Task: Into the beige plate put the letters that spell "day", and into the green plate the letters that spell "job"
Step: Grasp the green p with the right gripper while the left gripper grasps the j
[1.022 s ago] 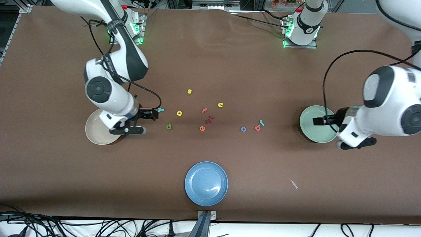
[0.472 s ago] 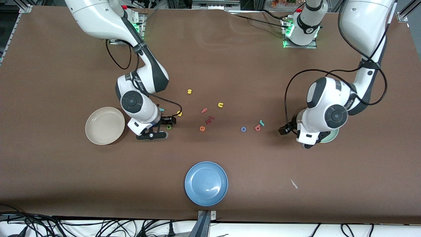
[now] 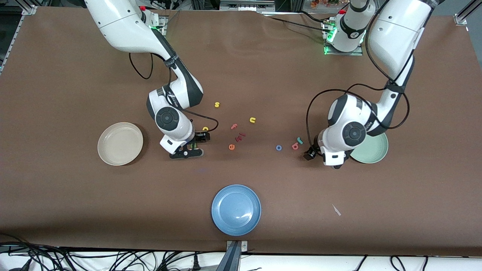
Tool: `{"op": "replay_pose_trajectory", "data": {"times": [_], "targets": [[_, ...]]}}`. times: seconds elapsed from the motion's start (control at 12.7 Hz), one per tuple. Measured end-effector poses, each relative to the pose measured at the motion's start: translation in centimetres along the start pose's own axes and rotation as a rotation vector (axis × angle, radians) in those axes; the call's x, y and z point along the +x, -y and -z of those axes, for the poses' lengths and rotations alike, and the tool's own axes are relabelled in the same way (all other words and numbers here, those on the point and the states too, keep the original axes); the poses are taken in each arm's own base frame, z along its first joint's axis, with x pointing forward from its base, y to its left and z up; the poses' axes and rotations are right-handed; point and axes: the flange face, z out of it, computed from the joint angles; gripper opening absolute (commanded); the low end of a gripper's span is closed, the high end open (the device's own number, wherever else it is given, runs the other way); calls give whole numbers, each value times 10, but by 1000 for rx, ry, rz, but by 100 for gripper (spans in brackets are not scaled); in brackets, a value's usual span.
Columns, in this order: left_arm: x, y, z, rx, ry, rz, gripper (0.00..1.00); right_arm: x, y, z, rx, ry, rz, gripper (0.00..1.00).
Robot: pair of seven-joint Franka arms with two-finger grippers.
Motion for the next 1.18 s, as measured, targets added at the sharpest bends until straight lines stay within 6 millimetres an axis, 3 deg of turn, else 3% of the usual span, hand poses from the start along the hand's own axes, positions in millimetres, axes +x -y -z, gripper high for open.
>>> {"op": "replay_pose_trajectory", "data": {"times": [0.16, 0.24, 0.71, 0.86, 1.18], "targets": [[-14, -3, -8, 15, 3, 11, 58, -2, -4, -9, -3, 4, 15, 82], [-18, -3, -11, 20, 3, 12, 55, -2, -5, -11, -4, 3, 19, 78], [-19, 1, -21, 38, 10, 28, 55, 0, -12, -11, -4, -5, 20, 55], [-21, -1, -26, 34, 9, 41, 55, 1, -12, -11, -3, -7, 20, 54], [-29, -6, -30, 20, 3, 61, 55, 2, -12, -14, 1, -20, 21, 28]]}}
